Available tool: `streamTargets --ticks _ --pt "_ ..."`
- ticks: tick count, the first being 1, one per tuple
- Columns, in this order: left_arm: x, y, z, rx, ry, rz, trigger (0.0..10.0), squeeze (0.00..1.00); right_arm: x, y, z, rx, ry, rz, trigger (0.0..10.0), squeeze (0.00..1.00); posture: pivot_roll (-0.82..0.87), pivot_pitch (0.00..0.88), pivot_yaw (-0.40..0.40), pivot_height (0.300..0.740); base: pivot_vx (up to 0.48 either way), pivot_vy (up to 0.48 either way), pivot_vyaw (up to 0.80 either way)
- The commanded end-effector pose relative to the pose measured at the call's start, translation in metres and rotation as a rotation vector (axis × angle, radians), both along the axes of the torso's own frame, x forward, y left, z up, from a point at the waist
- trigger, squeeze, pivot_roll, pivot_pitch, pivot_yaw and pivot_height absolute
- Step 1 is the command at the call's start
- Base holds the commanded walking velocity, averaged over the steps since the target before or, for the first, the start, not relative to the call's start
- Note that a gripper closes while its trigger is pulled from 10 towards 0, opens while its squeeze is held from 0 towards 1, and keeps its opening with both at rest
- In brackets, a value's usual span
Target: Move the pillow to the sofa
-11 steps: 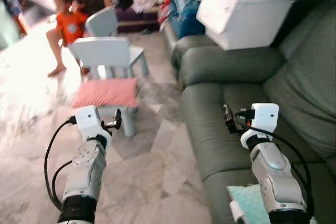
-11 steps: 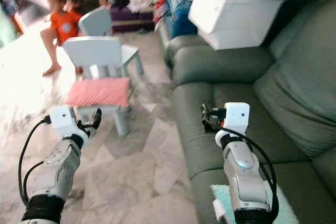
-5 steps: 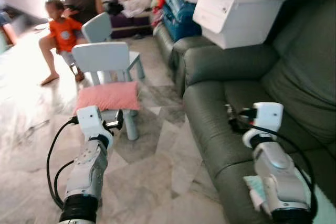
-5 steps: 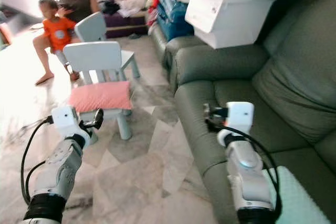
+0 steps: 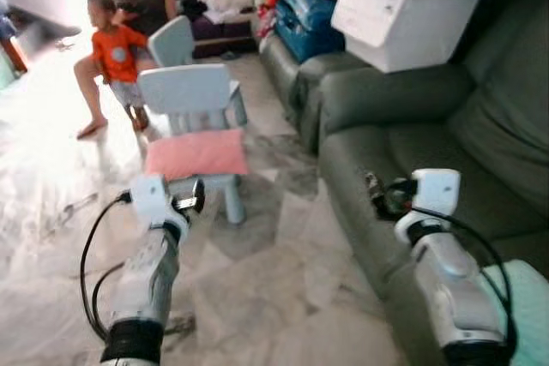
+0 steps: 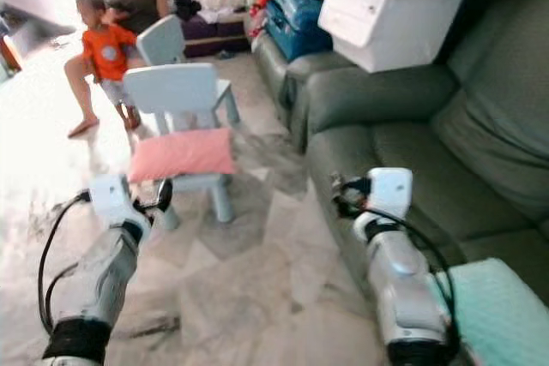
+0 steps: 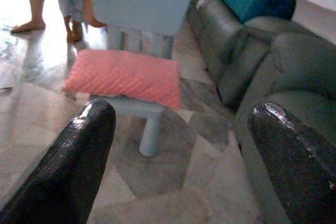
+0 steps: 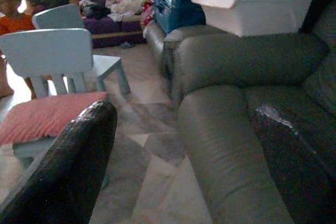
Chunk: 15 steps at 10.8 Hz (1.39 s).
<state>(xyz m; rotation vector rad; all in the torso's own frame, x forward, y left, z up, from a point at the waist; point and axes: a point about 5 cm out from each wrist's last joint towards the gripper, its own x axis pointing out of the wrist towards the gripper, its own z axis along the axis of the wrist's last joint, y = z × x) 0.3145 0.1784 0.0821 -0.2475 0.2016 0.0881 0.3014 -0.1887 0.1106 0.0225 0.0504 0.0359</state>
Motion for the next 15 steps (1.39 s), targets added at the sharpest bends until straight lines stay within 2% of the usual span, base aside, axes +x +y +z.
streamTargets --ticks 1,4,8,11,15 --pt "-0.001 0.012 0.001 0.02 0.002 0.035 10.0 0.0 0.003 0.012 0.006 0.011 -0.024 0.032 10.0 0.0 -0.14 0.0 0.016 0.74 0.0 0.33 0.0" --pt "0.0 0.013 0.006 0.03 -0.022 0.037 10.0 0.0 0.004 0.014 0.006 0.008 -0.028 0.049 10.0 0.0 -0.14 0.0 0.018 0.74 0.0 0.0 0.0" --pt "0.0 0.017 0.011 0.048 -0.087 0.057 10.0 0.0 0.003 0.014 0.005 0.004 -0.025 0.048 10.0 0.0 -0.14 0.0 0.021 0.74 0.0 0.0 0.47" --pt "-0.001 0.02 0.011 -0.004 -0.091 0.064 10.0 0.0 0.002 0.014 0.004 0.005 -0.024 0.05 10.0 0.0 -0.14 0.0 0.022 0.74 0.0 0.0 0.0" --pt "-0.004 0.021 0.003 -0.045 -0.068 0.067 10.0 0.0 0.002 0.015 0.004 0.011 -0.02 0.061 10.0 0.0 -0.14 0.0 0.016 0.74 0.327 0.0 0.0"
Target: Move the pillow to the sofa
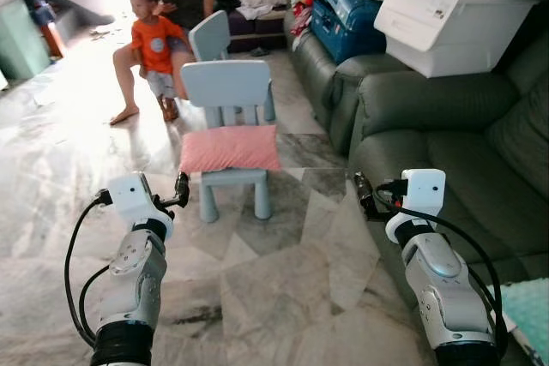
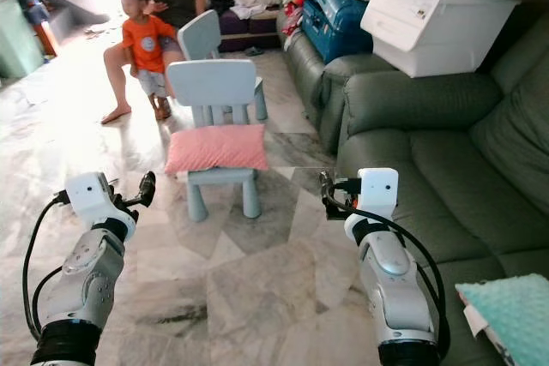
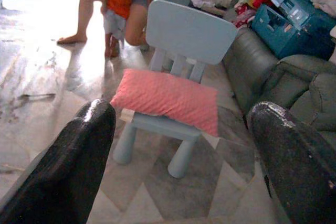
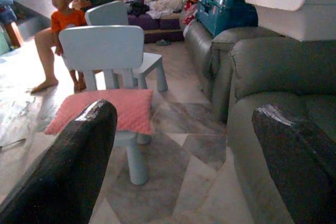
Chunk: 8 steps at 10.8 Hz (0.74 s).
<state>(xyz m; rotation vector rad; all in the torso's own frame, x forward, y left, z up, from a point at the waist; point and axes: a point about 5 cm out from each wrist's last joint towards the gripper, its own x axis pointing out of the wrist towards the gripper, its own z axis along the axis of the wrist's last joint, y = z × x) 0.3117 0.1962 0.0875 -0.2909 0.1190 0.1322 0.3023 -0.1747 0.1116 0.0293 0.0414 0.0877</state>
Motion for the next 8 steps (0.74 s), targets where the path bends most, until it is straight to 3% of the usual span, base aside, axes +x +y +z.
streamTargets --ticks 1,8 --pt "-0.0019 0.0031 -0.0041 -0.015 0.012 0.005 10.0 0.0 0.0007 0.0014 0.0036 0.001 -0.012 0.011 10.0 0.0 -0.14 0.0 0.016 0.74 0.382 0.0 0.0" --pt "-0.002 0.0015 -0.0028 -0.031 0.005 -0.005 10.0 0.0 0.0004 0.0039 0.0031 -0.002 -0.01 0.019 10.0 0.0 -0.14 0.0 0.018 0.74 0.426 0.038 0.0"
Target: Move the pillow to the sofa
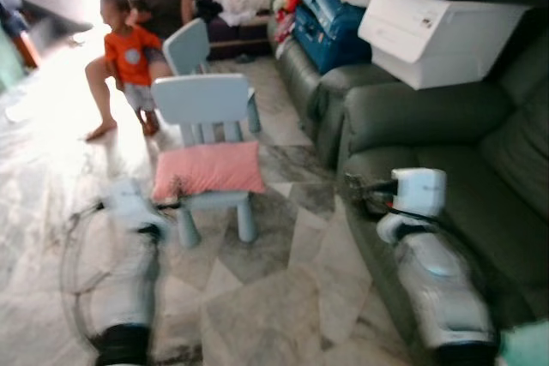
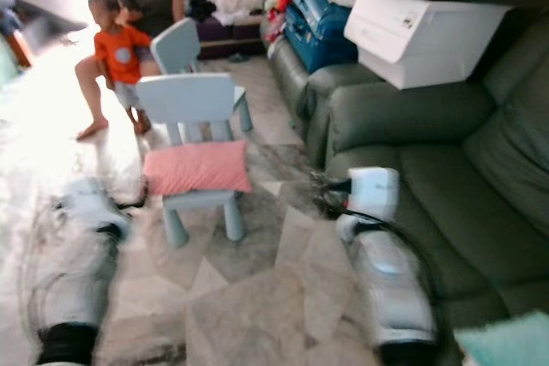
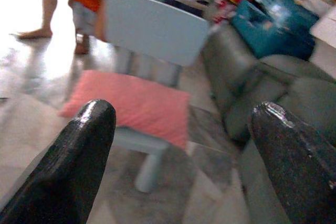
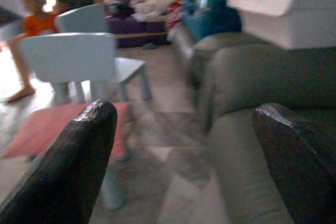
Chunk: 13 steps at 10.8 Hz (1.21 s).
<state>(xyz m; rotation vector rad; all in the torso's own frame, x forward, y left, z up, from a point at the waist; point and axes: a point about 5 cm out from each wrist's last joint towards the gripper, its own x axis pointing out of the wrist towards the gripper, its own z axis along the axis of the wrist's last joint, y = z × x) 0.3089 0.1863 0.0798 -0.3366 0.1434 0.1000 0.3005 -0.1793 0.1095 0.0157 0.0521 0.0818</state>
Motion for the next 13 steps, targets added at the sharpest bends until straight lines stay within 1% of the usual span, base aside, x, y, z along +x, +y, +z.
streamTargets --ticks 1,7,12,13 --pt "0.0009 0.0119 0.0048 0.017 -0.009 0.029 10.0 0.0 0.0022 0.0089 0.0049 0.013 -0.019 0.025 10.0 0.0 -0.14 0.0 0.019 0.74 0.371 0.304 0.0" --pt "0.0015 0.0101 0.0051 0.024 -0.007 0.021 10.0 0.0 0.0029 0.0088 0.005 0.012 -0.022 0.025 10.0 0.0 -0.14 0.0 0.019 0.74 0.301 0.372 0.0" --pt "0.0016 0.0085 0.0036 0.037 -0.002 0.018 10.0 0.0 0.0032 0.0097 0.0053 0.007 -0.029 0.035 10.0 0.0 -0.14 0.0 0.019 0.74 0.379 0.291 0.0" --pt "0.0018 0.0084 0.0033 0.043 0.001 0.022 10.0 0.0 0.0033 0.0102 0.0061 0.005 -0.032 0.038 10.0 0.0 -0.14 0.0 0.018 0.74 0.435 0.0 0.0"
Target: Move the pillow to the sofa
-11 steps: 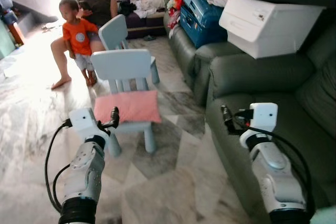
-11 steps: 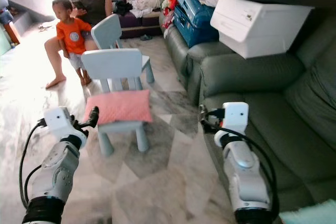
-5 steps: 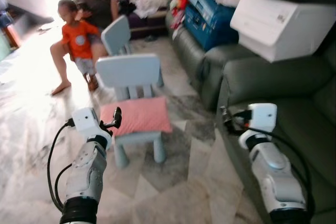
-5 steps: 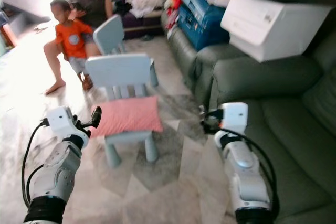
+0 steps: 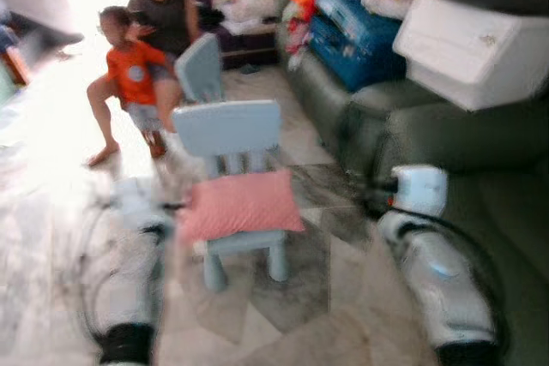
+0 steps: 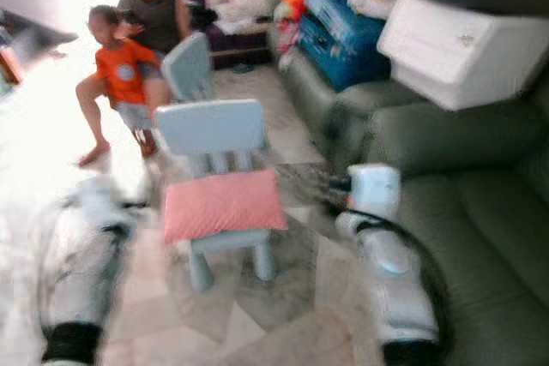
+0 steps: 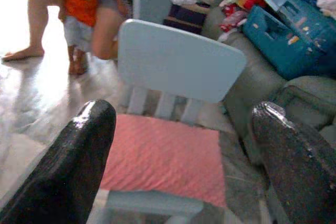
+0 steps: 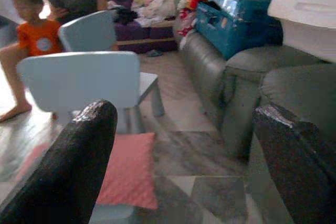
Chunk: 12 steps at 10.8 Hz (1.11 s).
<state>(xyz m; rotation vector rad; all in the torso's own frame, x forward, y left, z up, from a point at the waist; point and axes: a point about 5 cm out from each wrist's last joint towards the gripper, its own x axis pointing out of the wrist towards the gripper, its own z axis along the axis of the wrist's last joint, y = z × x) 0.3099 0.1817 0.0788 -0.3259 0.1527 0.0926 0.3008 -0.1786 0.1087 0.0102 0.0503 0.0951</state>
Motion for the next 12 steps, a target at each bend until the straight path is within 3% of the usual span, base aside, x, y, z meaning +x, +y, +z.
streamTargets --ticks 1,3,6,9,12 --pt "0.001 0.0123 0.0026 0.029 0.006 0.051 10.0 0.0 0.003 0.0098 0.007 0.009 -0.031 0.025 10.0 0.0 -0.14 0.0 0.018 0.74 0.0 0.0 0.0" --pt "0.0021 0.0084 0.0011 0.022 0.025 0.049 10.0 0.0 0.0025 0.0116 0.0068 0.003 -0.031 0.029 10.0 0.0 -0.14 0.0 0.02 0.74 0.0 0.0 0.0" --pt "0.0025 0.0087 0.0035 0.026 0.007 0.046 10.0 0.0 0.0027 0.0119 0.0066 -0.007 -0.032 0.028 10.0 0.0 -0.14 0.0 0.02 0.74 0.0 0.0 0.55" --pt "0.002 0.0073 0.0077 0.005 -0.026 0.022 10.0 0.0 0.003 0.0127 0.0064 0.006 -0.032 0.027 10.0 0.0 -0.14 0.0 0.017 0.74 0.0 0.0 0.0" --pt "0.0018 0.0078 0.008 0.006 -0.031 0.02 10.0 0.0 0.0035 0.0133 0.0073 0.004 -0.036 0.032 10.0 0.0 -0.14 0.0 0.016 0.74 0.354 0.0 0.0"
